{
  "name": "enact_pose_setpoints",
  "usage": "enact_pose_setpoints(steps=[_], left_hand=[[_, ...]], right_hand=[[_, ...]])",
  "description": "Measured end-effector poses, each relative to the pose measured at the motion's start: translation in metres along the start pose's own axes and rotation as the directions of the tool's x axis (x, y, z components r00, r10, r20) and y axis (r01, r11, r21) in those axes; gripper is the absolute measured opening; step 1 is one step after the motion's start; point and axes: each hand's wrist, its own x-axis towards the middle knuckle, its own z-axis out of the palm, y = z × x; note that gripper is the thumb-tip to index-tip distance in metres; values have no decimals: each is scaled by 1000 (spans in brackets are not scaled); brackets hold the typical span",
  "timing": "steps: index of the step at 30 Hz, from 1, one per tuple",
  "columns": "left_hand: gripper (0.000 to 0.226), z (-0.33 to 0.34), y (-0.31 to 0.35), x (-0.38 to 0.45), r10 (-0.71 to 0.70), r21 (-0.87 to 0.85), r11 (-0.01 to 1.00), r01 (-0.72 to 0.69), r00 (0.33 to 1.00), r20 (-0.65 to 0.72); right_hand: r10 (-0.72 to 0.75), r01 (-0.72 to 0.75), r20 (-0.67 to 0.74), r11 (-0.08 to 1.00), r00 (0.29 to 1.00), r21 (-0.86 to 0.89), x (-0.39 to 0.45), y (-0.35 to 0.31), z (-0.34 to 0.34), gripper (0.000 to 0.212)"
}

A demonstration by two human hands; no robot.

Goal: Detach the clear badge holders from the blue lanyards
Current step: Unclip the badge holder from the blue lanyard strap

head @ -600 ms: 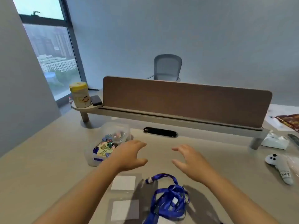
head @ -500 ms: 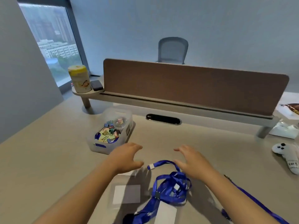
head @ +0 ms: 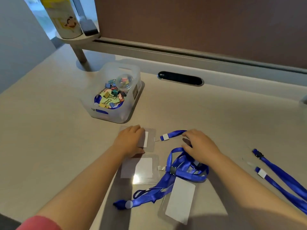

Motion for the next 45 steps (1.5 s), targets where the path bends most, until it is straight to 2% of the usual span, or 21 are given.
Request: enact_pose_setpoints(steps=[4, 8, 10, 13, 16, 18, 22, 24, 27, 30, 33, 36, 38, 42, 45], left_hand=[[87, -7, -1, 17, -6, 67, 998, 2, 998, 55], [87, -11, 1, 19, -28, 114, 993, 21, 998, 59], [75, -13, 3, 19, -22, 37, 999, 21, 999, 43], [39, -23, 4, 17, 4, -120, 993, -3, 1000, 7], [19, -39, 3, 13, 53, -159, 986, -58, 998, -32], [18, -48, 3, 11, 85, -158, 983, -94, 994, -67], [18, -61, 5, 3, 86, -253, 961, -112, 990, -114], [16, -64, 1, 0, 52, -340, 936, -92, 991, -126], [13, -67, -4, -3, -3, -441, 896, -62, 990, -144], [16, -72, -1, -8, -44, -474, 879, -57, 979, -199], [20, -75, 7, -16, -26, -349, 931, -108, 933, -358], [23, -74, 14, -23, 17, -250, 957, -148, 888, -460], [23, -74, 17, -24, 19, -327, 930, -169, 909, -417], [26, -77, 27, -24, -15, -607, 775, -178, 955, -298], [23, -80, 32, -22, -22, -594, 784, -182, 947, -320]], right_hand=[[-13, 13, -20, 1000, 1000, -8, 11, -2, 3, 34], [-25, 24, -37, 999, 999, -22, 18, -9, 6, 35], [-45, 44, -66, 999, 997, -22, 22, -14, 6, 38], [-95, 93, -89, 995, 992, -23, 27, -24, 5, 47], [-143, 140, -60, 989, 988, -51, 30, -32, 4, 49], [-154, 151, -53, 987, 987, -54, 31, -38, 2, 45], [-143, 147, -108, 989, 984, 27, 28, -43, -8, 21], [-103, 115, -81, 980, 991, 164, 24, -45, -14, 8], [-58, 80, -76, 939, 995, 336, 19, -48, -24, 4], [-71, 97, -98, 951, 993, 293, 15, -54, -35, 24], [-89, 116, -158, 978, 983, 171, 12, -60, -43, 21], [-85, 128, -229, 975, 970, 181, 9, -62, -47, 19], [-108, 163, -293, 972, 950, 170, 7, -62, -48, 21], [-163, 249, -368, 948, 915, 199, 3, -65, -51, 22], [-143, 277, -390, 908, 910, 314, 2, -66, -55, 23]])
